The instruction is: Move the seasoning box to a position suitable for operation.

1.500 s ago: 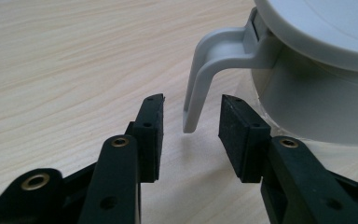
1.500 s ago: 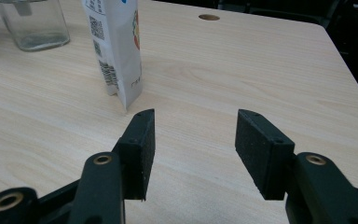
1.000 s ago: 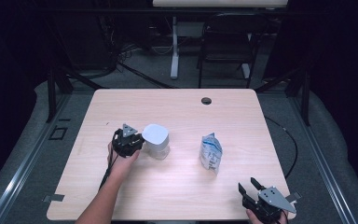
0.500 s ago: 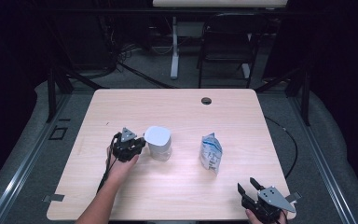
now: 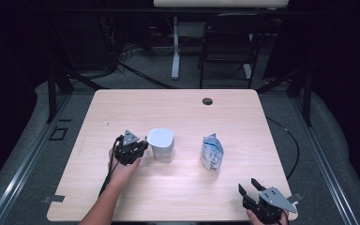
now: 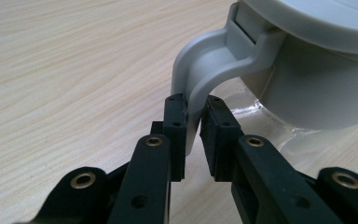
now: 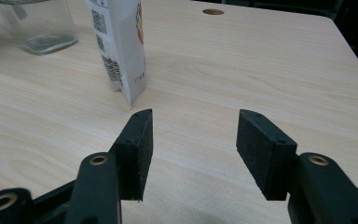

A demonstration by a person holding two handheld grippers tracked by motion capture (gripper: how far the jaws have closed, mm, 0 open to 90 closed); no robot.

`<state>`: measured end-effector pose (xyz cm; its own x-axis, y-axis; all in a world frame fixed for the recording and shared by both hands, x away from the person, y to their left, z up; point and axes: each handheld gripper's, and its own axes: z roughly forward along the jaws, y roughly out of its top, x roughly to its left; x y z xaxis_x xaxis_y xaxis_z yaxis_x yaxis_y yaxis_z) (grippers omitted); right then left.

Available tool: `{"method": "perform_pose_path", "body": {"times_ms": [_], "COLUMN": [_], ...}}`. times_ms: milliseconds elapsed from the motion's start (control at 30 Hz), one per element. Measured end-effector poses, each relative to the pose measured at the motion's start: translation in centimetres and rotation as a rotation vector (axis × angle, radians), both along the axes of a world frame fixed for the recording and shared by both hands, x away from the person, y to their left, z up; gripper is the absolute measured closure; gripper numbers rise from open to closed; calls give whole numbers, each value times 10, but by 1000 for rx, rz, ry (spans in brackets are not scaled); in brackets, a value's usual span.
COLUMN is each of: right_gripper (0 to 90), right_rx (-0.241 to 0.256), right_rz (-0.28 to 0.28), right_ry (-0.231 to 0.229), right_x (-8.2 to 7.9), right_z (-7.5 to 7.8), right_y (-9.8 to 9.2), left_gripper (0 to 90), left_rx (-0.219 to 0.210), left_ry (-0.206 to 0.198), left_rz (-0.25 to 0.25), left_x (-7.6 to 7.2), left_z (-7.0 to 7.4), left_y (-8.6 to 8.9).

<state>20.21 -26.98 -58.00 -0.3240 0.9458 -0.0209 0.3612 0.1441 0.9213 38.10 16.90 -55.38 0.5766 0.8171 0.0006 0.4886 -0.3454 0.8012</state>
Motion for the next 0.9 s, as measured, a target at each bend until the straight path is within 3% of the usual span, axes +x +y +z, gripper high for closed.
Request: {"method": "perform_pose_path", "body": {"times_ms": [167,600,900], "right_gripper": [460,460,460], "right_rx": [-4,2,-1], "right_rz": [-1,6,6], "right_ry": [3,3,6], "right_x": [0,0,1], "right_z": [0,-1,-2], "right_y": [-1,1,1], "left_gripper": [831,834,833], "left_rx": [28,28,31], "left_ry": [-13,-4,8], "left_rz": [4,37,32], "left_x": [-1,-9,-17], "left_z": [0,1,4], "left_y": [-2,-5,-5]}}
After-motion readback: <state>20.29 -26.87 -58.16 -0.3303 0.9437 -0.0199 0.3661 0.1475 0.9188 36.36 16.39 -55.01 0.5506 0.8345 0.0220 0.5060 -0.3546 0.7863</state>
